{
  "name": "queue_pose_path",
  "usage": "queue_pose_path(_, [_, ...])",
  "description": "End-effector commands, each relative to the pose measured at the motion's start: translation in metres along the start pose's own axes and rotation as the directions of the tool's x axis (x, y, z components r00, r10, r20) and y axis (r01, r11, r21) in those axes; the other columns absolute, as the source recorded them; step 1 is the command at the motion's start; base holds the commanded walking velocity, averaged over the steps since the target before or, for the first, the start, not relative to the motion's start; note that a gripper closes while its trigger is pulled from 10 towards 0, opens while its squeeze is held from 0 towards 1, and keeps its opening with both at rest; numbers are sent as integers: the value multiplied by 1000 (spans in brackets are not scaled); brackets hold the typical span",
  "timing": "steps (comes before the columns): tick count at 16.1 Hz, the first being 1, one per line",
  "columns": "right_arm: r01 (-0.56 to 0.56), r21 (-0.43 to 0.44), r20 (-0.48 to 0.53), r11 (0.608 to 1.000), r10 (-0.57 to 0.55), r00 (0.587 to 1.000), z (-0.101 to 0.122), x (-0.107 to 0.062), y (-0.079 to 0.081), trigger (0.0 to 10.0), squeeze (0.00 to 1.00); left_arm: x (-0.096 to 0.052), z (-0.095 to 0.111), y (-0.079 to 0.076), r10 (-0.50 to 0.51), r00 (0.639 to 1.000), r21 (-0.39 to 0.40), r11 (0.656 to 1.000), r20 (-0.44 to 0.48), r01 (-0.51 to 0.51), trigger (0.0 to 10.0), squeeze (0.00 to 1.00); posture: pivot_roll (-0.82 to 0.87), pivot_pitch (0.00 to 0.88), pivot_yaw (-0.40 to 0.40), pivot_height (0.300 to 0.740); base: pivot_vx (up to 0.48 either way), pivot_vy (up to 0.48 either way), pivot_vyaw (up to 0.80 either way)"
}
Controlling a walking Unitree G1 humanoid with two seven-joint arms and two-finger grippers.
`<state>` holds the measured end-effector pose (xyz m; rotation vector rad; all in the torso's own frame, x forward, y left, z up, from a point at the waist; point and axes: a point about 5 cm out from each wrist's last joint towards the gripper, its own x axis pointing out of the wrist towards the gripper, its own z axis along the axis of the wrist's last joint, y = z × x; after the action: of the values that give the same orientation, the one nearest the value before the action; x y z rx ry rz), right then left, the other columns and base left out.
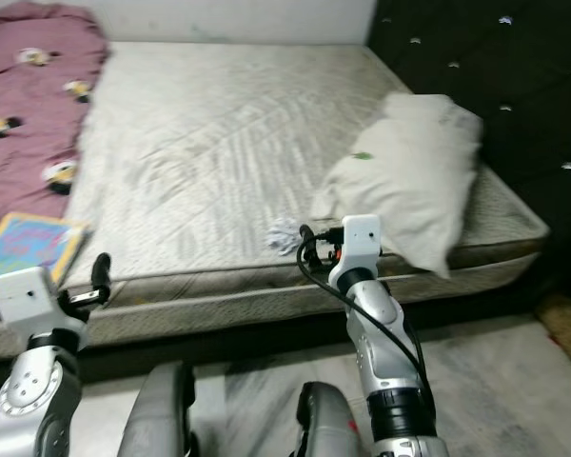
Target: Clean up the room
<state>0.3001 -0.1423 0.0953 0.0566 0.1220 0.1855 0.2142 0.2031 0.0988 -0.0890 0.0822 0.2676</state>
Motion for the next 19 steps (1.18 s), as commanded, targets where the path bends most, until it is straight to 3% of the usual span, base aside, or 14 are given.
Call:
queue_pose_path(1, [-11, -12, 17, 1000, 11, 1000, 4, 1, 0, 10000, 0, 0, 5, -2, -14, 1000, -8, 1000, 23, 14, 10000, 0, 10, 0, -66, 625, 319, 0, 0])
queue_pose_path(5, [-47, -32, 29, 998, 48, 998, 7, 2, 5, 10000, 0, 1, 6, -3, -20, 999, -7, 1000, 30, 21, 10000, 0, 10, 0, -66, 625, 323, 0, 0])
queue_pose_path(9, [-49, -35, 30, 998, 50, 998, 7, 3, 6, 10000, 0, 2, 7, -4, -25, 999, -9, 1000, 31, 25, 10000, 0, 9, 0, -65, 625, 329, 0, 591])
queue_pose_path(15, [-65, -43, 29, 997, 66, 997, 6, 5, 8, 10000, 0, 2, 6, -8, -49, 999, -28, 998, 22, 49, 10000, 0, 12, 0, -67, 625, 316, 0, 0])
queue_pose_path(19, [-73, -44, 18, 996, 74, 997, 4, 7, 11, 10000, 0, 2, 5, -8, -45, 999, -28, 999, 12, 45, 10000, 0, 14, 0, -69, 625, 219, 0, 669])
